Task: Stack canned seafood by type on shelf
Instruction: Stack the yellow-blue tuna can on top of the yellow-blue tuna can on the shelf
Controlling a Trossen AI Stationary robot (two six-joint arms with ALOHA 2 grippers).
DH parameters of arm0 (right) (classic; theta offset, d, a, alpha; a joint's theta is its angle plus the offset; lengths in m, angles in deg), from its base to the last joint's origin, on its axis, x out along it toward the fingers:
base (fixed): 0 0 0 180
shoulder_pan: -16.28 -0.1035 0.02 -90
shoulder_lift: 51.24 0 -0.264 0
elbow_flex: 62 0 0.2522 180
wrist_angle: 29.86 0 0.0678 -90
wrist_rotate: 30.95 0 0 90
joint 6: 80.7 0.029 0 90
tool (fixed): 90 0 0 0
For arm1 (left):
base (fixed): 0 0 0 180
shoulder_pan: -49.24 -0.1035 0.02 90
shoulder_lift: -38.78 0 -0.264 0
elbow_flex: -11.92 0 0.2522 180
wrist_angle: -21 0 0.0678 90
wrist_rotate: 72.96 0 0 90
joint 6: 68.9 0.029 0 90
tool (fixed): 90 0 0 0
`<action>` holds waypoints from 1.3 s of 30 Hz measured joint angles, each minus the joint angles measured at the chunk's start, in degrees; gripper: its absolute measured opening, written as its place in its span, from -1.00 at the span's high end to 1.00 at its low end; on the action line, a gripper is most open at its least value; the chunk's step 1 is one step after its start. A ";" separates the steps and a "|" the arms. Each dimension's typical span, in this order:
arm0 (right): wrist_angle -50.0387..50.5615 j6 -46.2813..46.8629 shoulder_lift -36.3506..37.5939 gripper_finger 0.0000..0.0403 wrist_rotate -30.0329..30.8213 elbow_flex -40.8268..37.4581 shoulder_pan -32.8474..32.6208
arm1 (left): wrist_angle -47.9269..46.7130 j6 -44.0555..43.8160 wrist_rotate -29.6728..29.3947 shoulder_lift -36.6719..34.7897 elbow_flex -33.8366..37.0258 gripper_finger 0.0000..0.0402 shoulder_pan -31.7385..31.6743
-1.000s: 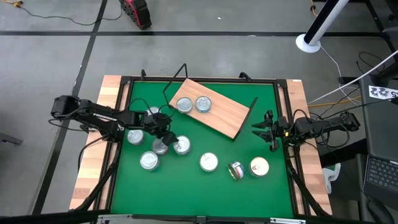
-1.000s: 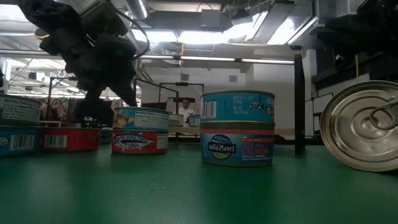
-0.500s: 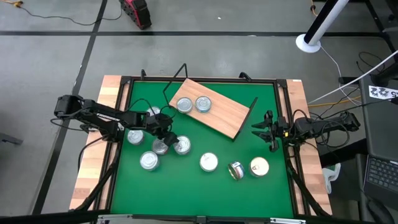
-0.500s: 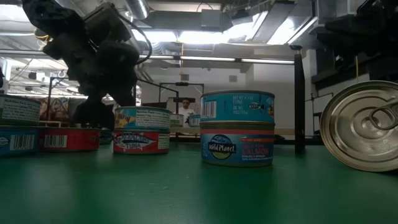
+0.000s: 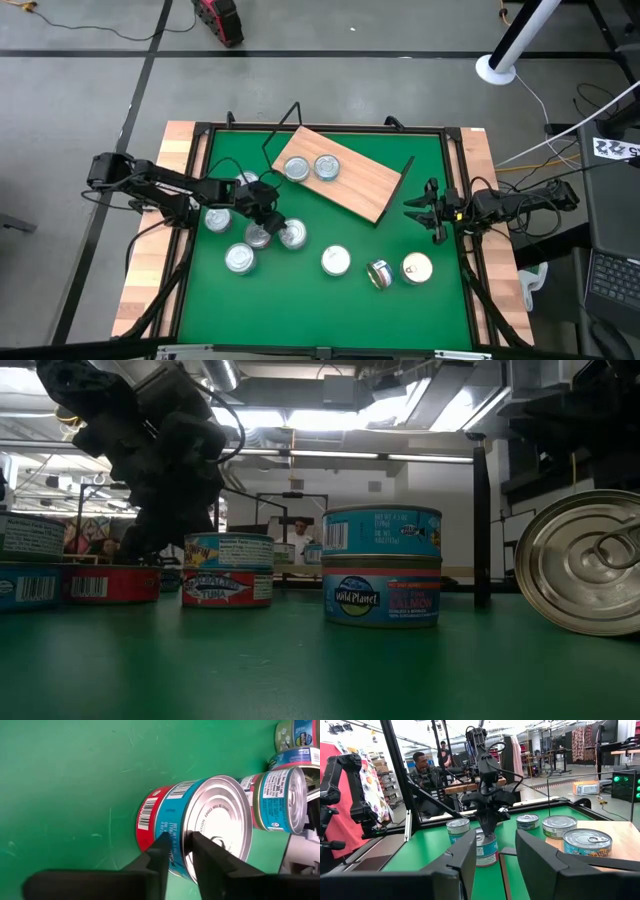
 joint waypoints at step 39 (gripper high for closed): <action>-0.07 0.02 0.00 0.33 0.01 0.00 0.00 | 21.86 -11.55 0.20 0.09 0.17 1.00 -4.46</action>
